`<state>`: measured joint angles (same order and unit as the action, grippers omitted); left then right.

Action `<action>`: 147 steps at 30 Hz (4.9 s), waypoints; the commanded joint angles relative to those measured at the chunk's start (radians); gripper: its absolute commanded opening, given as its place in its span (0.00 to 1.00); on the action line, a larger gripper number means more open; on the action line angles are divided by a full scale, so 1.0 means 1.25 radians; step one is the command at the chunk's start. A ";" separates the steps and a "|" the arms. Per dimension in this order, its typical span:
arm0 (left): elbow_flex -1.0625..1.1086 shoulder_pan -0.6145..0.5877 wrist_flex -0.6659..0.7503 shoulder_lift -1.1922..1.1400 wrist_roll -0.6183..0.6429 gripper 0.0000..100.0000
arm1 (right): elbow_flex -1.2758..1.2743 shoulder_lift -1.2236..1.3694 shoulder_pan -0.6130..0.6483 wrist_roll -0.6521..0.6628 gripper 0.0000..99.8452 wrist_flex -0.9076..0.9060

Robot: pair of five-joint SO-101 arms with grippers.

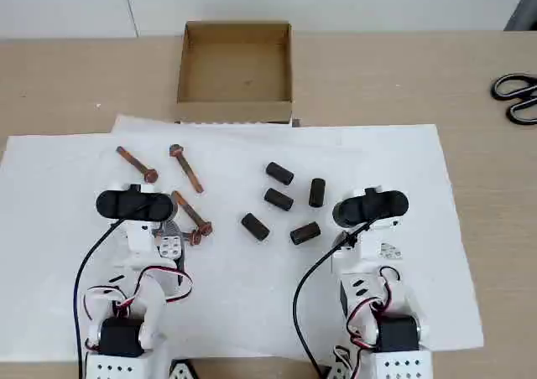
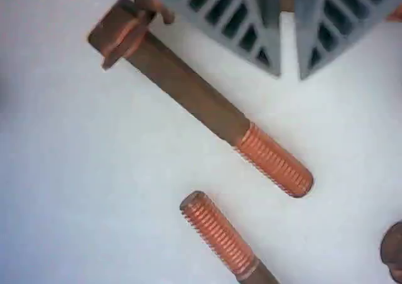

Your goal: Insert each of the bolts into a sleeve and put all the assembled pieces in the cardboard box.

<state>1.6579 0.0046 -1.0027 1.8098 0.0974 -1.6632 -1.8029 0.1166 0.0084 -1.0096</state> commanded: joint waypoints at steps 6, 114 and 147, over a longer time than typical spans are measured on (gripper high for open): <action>-0.004 -0.004 0.016 0.006 -0.001 0.01 | 0.001 -0.010 -0.004 0.009 0.00 0.017; -1.194 -0.239 -0.525 -1.252 -0.144 0.00 | 1.358 1.367 0.161 -0.228 0.00 -0.466; -1.072 -0.241 -0.417 -1.246 -0.145 0.00 | 1.363 1.621 0.134 -0.236 0.10 -0.365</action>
<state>0.3199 -0.2977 -1.5428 0.2401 -0.0821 -0.0061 0.2087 0.2946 -0.2831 -1.4745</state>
